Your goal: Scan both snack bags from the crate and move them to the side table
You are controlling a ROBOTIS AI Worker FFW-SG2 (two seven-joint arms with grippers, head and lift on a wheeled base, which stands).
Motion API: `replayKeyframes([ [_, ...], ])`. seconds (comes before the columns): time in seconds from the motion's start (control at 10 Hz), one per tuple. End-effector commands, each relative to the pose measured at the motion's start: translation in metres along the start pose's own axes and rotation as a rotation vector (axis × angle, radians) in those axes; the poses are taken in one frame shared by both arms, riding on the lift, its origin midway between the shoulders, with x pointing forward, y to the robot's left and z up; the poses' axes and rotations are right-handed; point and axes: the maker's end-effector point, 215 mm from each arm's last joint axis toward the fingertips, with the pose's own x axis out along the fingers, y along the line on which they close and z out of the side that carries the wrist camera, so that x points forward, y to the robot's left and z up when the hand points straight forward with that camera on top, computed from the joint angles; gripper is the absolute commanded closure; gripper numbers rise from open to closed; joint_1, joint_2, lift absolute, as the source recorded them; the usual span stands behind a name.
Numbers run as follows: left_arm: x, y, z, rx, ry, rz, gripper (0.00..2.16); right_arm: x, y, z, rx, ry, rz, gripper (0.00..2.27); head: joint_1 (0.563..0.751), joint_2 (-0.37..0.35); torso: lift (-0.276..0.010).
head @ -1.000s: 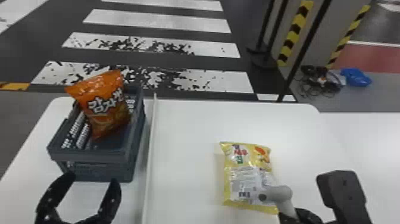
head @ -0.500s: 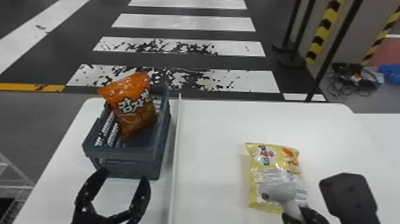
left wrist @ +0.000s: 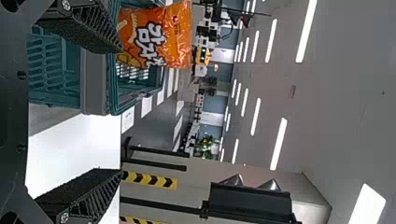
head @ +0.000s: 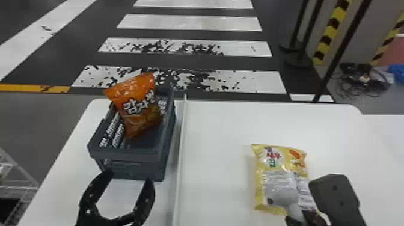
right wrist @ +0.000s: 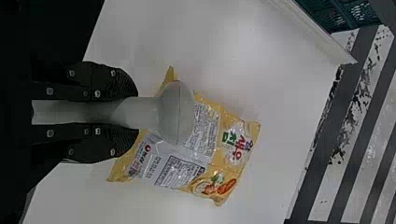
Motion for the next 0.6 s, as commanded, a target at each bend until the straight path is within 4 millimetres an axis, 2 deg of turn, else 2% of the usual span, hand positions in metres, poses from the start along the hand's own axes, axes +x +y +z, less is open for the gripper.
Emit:
replayKeyframes([
  [0.0,-0.0006,0.0,-0.0005,0.0,0.001,0.001,0.08,0.0068,-0.0047,0.0068,-0.01,-0.014,-0.011,2.25,0.695,0.004,-0.099],
  [0.5,-0.0026,0.0032,-0.0038,0.0,0.009,0.007,0.08,0.016,-0.0077,-0.002,-0.016,0.015,-0.019,2.25,0.695,-0.003,-0.099],
])
